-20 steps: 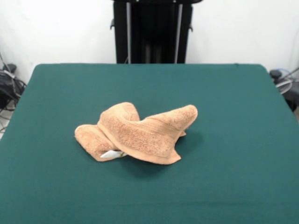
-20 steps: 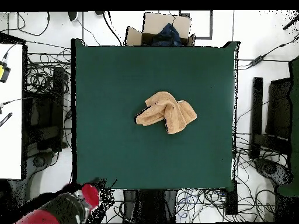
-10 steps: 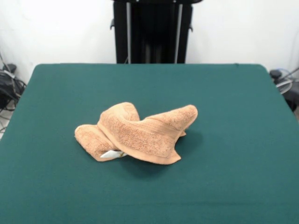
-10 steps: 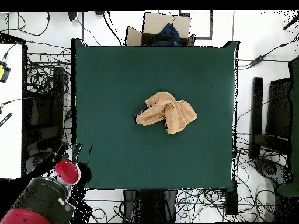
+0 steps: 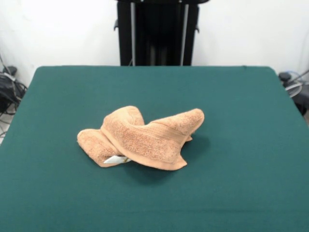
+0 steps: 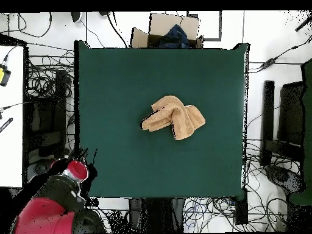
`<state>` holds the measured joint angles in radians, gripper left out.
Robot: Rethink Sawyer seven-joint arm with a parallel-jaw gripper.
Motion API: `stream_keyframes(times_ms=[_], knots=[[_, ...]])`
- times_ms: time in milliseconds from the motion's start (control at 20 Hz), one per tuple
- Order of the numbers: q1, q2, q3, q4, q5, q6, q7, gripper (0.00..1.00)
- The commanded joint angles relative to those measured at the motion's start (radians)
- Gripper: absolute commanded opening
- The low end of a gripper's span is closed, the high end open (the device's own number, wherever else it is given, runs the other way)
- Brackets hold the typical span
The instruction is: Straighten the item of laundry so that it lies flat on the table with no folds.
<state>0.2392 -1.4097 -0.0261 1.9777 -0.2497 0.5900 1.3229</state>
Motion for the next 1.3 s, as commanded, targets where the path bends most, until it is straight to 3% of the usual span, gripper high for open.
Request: stream_keyframes(times_ms=[50, 550, 950, 1200, 1300], knots=[[0.026, 0.165, -0.085, 0.166, -0.082, -0.154, 0.36, 1.0], [-0.004, 0.292, -0.064, 0.198, -0.047, -0.302, 0.298, 1.0], [0.027, 0.386, -0.102, 0.181, -0.063, -0.371, 0.29, 1.0], [-0.155, 0.415, 0.132, 0.288, -0.024, -0.456, 0.199, 1.0], [-0.179, 0.425, 0.167, 0.302, -0.02, -0.465, 0.204, 1.0]])
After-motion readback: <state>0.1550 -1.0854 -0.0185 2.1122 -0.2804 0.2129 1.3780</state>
